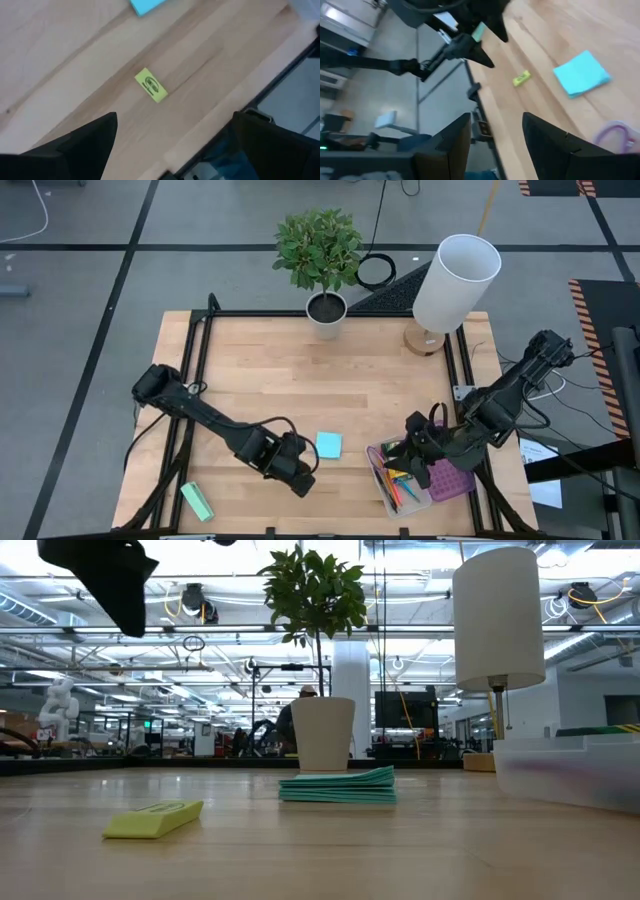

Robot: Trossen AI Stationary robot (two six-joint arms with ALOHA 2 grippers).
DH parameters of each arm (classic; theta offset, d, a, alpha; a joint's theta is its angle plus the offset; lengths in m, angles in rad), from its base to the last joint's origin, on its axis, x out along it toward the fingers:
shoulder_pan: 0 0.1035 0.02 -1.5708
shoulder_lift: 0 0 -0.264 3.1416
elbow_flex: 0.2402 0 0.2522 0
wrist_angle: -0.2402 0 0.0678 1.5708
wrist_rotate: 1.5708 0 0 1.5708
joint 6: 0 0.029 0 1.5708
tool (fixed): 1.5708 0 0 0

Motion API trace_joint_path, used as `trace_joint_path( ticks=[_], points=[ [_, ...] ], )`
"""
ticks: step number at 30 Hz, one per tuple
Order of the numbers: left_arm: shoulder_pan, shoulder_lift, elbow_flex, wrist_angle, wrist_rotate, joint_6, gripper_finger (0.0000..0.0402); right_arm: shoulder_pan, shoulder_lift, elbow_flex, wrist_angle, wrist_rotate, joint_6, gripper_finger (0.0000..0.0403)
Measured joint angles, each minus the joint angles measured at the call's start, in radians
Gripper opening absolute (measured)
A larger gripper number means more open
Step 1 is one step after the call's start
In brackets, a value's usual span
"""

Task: Pack school essentials
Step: Put the blue sticky notes into the purple supply box

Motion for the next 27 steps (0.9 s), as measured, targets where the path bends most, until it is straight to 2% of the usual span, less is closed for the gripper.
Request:
trace_joint_path(
  ticks=[5,7,10,14,17,21,27],
  points=[
    [0.048,0.018,0.001,-0.055,-0.029,-0.015,0.0397,-0.002,0.000,0.000,-0.039,0.000,0.000,0.0170],
    [0.074,0.031,0.000,-0.040,-0.032,0.043,0.0397,-0.011,0.000,0.000,-0.046,0.000,0.000,0.0170],
    [0.100,0.043,0.002,0.044,-0.055,0.262,0.0397,-0.027,0.000,0.000,-0.052,-0.002,0.011,0.0170],
    [0.093,0.061,0.004,0.160,-0.205,0.654,0.0397,-0.046,0.000,0.000,-0.052,-0.004,0.020,0.0170],
    [0.090,0.082,0.006,0.231,-0.244,0.892,0.0397,-0.068,-0.005,0.000,-0.059,-0.005,0.047,0.0170],
    [0.099,0.145,0.003,0.239,-0.244,1.054,0.0397,-0.101,-0.017,0.000,-0.063,-0.005,0.060,0.0170],
    [0.118,0.181,0.002,0.310,-0.247,1.183,0.0397,-0.137,-0.050,0.000,-0.131,-0.004,0.055,0.0171]
  ],
)
